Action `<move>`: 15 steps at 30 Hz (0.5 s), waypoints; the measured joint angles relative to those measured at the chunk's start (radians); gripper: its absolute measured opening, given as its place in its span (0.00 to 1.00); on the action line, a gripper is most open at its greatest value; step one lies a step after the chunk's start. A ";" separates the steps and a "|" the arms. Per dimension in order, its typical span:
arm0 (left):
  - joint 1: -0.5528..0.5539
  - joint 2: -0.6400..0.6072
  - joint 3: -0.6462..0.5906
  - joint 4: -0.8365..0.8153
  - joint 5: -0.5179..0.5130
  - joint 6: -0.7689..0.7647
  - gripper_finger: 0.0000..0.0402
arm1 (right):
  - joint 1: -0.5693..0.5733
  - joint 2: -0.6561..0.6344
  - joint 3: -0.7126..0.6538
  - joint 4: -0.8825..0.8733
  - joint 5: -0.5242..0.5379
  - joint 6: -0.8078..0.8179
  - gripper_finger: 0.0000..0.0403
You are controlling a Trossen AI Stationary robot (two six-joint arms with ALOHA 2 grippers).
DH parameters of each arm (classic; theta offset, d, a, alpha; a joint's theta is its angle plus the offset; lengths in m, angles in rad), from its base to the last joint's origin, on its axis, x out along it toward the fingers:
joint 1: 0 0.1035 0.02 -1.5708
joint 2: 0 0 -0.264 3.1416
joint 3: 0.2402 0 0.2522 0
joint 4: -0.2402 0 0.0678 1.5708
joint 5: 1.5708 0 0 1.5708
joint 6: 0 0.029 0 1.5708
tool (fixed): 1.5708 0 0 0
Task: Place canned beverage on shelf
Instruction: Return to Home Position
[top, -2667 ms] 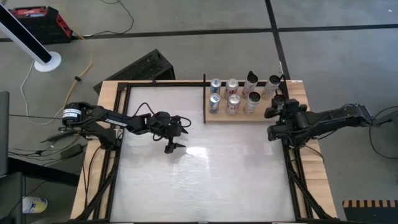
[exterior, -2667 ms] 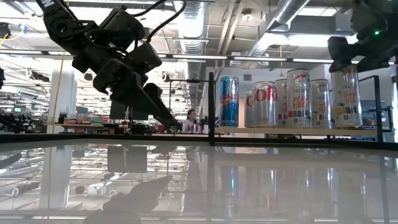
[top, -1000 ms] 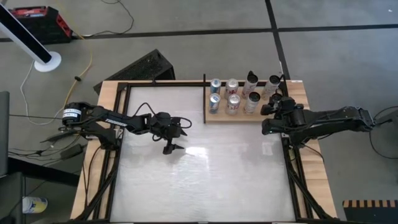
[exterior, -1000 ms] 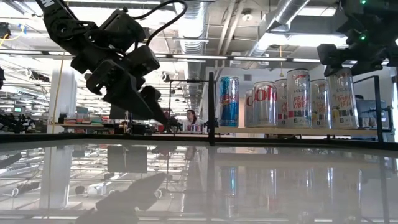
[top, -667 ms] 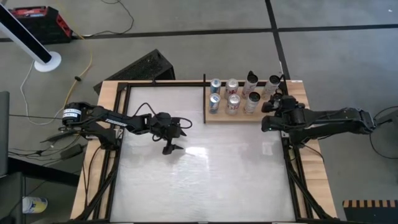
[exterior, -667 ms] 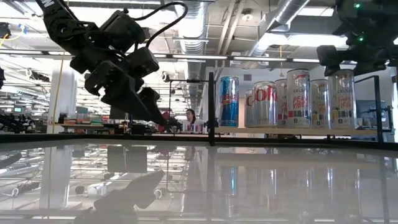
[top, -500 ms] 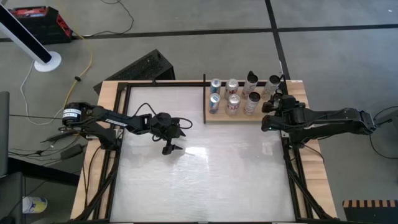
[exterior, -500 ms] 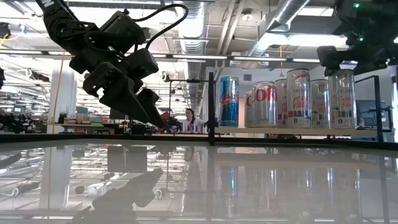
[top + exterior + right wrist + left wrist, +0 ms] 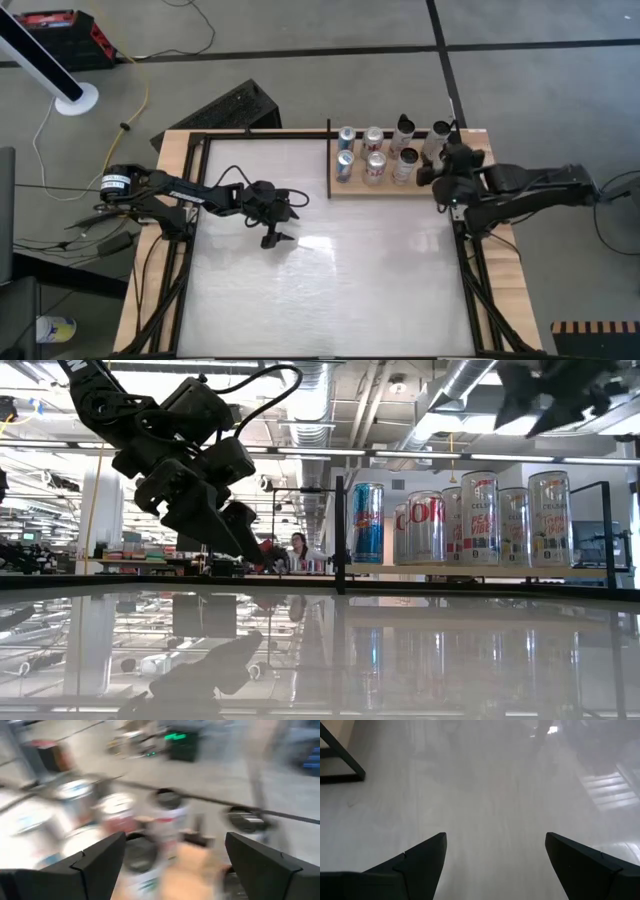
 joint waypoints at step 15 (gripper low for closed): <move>-0.002 -0.146 -0.001 0.092 0.147 -0.056 0.80 | 0.450 0.269 -0.010 0.374 -0.250 -0.349 0.63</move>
